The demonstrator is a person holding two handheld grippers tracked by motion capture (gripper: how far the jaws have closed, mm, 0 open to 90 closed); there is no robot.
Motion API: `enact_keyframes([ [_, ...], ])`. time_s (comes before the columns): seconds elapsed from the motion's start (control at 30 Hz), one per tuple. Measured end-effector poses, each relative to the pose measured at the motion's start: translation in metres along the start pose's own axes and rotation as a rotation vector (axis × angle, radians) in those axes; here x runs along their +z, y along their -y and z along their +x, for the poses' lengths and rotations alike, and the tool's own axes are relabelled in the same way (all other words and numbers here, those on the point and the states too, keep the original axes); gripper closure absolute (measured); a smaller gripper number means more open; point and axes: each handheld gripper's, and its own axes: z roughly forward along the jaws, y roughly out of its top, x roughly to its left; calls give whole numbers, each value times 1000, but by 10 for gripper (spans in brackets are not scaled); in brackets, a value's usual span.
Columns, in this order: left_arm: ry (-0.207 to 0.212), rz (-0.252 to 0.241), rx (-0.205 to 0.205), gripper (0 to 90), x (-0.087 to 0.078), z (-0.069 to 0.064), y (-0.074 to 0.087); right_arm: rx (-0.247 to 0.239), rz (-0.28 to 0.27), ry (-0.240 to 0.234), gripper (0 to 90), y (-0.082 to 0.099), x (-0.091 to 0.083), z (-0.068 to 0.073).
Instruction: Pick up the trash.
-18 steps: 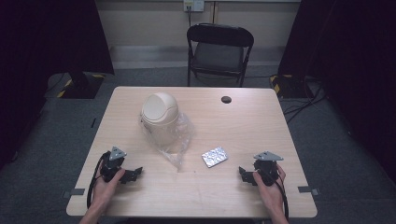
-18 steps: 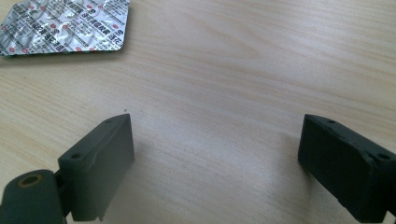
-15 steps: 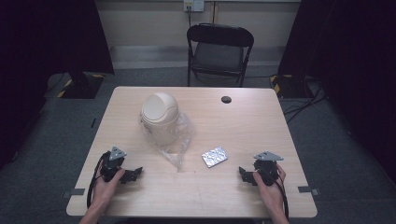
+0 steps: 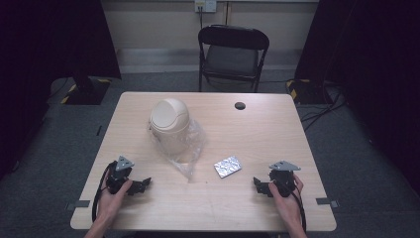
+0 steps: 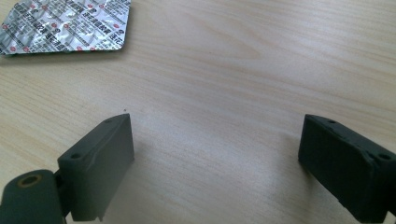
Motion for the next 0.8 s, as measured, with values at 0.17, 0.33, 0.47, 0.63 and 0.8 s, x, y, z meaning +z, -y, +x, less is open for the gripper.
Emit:
enact_keyframes([
  [0.17, 14, -23, -9, 178, -3, 0, -1, 0, 0, 0, 94, 0, 0, 0],
  [0.33, 41, -60, -49, 159, -8, 2, -4, 0, 0, 0, 94, 0, 0, 0],
  [0.47, 98, -136, -90, 167, -18, 2, -11, -1, 0, 1, 94, 0, 0, 0],
  [0.63, 111, -170, -39, 167, -23, -2, -20, 0, 0, 0, 94, 0, 0, 0],
  [0.8, 122, -172, -3, 171, -24, -4, -34, 0, 0, 0, 94, 0, 0, 0],
])
